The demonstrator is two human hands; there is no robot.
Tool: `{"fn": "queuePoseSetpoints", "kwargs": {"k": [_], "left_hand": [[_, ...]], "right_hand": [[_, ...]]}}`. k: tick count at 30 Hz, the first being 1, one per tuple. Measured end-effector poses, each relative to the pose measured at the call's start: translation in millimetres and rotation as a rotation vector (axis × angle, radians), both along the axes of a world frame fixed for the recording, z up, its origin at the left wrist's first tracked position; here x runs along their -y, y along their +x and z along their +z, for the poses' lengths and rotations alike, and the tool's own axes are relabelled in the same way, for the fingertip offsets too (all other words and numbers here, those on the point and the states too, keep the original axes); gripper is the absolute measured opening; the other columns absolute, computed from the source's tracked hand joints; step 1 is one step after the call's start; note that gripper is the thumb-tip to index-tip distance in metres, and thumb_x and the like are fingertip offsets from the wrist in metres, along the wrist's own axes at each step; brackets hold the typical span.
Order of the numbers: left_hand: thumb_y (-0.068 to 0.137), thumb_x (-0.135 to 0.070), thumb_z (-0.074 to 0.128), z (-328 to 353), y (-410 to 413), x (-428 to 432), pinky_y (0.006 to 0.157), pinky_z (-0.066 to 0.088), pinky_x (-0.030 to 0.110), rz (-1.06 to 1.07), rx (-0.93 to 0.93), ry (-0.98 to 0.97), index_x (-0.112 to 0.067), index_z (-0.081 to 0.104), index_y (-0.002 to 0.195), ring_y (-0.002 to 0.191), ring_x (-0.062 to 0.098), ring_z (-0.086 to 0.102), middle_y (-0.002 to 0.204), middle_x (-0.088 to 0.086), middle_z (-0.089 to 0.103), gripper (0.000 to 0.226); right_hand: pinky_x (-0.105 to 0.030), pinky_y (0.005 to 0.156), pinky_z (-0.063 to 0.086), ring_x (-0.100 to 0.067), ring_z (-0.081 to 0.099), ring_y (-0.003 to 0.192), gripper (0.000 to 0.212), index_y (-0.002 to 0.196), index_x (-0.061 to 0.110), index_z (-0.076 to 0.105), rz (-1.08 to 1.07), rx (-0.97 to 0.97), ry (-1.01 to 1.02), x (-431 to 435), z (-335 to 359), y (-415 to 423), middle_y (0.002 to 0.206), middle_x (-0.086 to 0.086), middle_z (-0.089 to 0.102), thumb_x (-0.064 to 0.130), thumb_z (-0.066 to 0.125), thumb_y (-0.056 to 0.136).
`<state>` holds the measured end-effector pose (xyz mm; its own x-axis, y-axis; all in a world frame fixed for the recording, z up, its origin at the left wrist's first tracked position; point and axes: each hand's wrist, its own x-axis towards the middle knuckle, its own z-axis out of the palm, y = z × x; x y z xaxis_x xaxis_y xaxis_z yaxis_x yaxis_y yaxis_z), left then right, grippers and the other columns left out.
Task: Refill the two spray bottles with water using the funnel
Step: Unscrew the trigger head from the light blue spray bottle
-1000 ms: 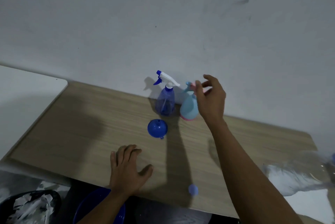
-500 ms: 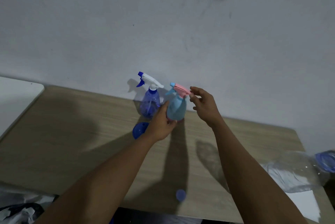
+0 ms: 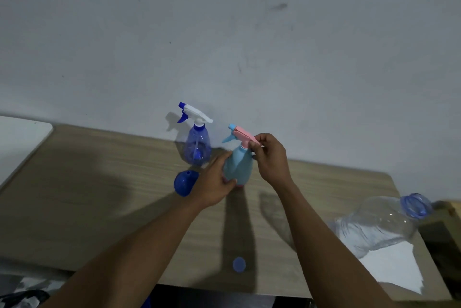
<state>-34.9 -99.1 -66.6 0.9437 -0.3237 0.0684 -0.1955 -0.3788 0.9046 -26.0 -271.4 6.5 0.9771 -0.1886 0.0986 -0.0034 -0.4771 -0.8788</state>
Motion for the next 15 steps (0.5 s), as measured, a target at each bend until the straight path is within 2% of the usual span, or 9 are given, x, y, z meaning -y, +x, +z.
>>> {"fn": "queuePoseSetpoints", "kwargs": {"k": [3, 5, 9, 13, 15], "left_hand": [[0.080, -0.033, 0.079, 14.5, -30.4, -5.2, 0.093, 0.057, 0.040, -0.006, 0.009, -0.065, -0.038, 0.040, 0.138, 0.125, 0.009, 0.051, 0.136, -0.017, 0.048, 0.070], [0.079, -0.039, 0.080, 29.0, -52.4, -7.1, 0.090, 0.059, 0.038, -0.024, -0.025, -0.131, -0.043, 0.040, 0.137, 0.125, 0.006, 0.049, 0.137, -0.019, 0.047, 0.070], [0.076, -0.047, 0.080, 61.5, -94.2, -8.9, 0.088, 0.059, 0.042, -0.075, -0.105, -0.269, -0.048, 0.041, 0.138, 0.123, 0.011, 0.054, 0.139, -0.015, 0.048, 0.073], [0.073, -0.051, 0.080, 97.5, -127.8, -8.6, 0.088, 0.057, 0.031, -0.100, -0.152, -0.370, -0.055, 0.042, 0.135, 0.124, 0.012, 0.056, 0.139, -0.016, 0.050, 0.073], [0.074, -0.048, 0.081, 113.6, -141.3, -9.9, 0.090, 0.057, 0.033, -0.138, -0.182, -0.406, -0.053, 0.040, 0.140, 0.126, 0.013, 0.055, 0.142, -0.015, 0.050, 0.078]], "right_hand": [[-0.053, 0.074, 0.058, -0.024, 0.071, 0.080, 0.010, 0.089, 0.027, 0.063, -0.026, 0.033, 0.061, 2.1, 21.7, -28.6, 0.085, 0.000, 0.073, 0.037, 0.062, 0.092], [-0.052, 0.073, 0.059, -0.027, 0.071, 0.075, 0.011, 0.090, 0.019, 0.064, -0.045, 0.037, 0.112, 3.9, 39.9, -46.9, 0.084, -0.005, 0.074, 0.028, 0.062, 0.095], [-0.050, 0.070, 0.061, -0.035, 0.071, 0.071, 0.016, 0.094, 0.004, 0.064, -0.025, 0.009, 0.191, 6.6, 80.9, -79.7, 0.087, -0.012, 0.074, 0.020, 0.063, 0.096], [-0.043, 0.067, 0.060, -0.030, 0.069, 0.064, 0.019, 0.106, 0.004, 0.057, 0.026, -0.020, 0.266, 10.3, 122.1, -107.9, 0.087, -0.012, 0.075, 0.019, 0.064, 0.096], [-0.041, 0.065, 0.059, -0.029, 0.064, 0.062, 0.021, 0.109, 0.006, 0.050, 0.061, -0.013, 0.276, 12.1, 140.3, -119.4, 0.084, -0.012, 0.074, 0.018, 0.062, 0.097]]}}
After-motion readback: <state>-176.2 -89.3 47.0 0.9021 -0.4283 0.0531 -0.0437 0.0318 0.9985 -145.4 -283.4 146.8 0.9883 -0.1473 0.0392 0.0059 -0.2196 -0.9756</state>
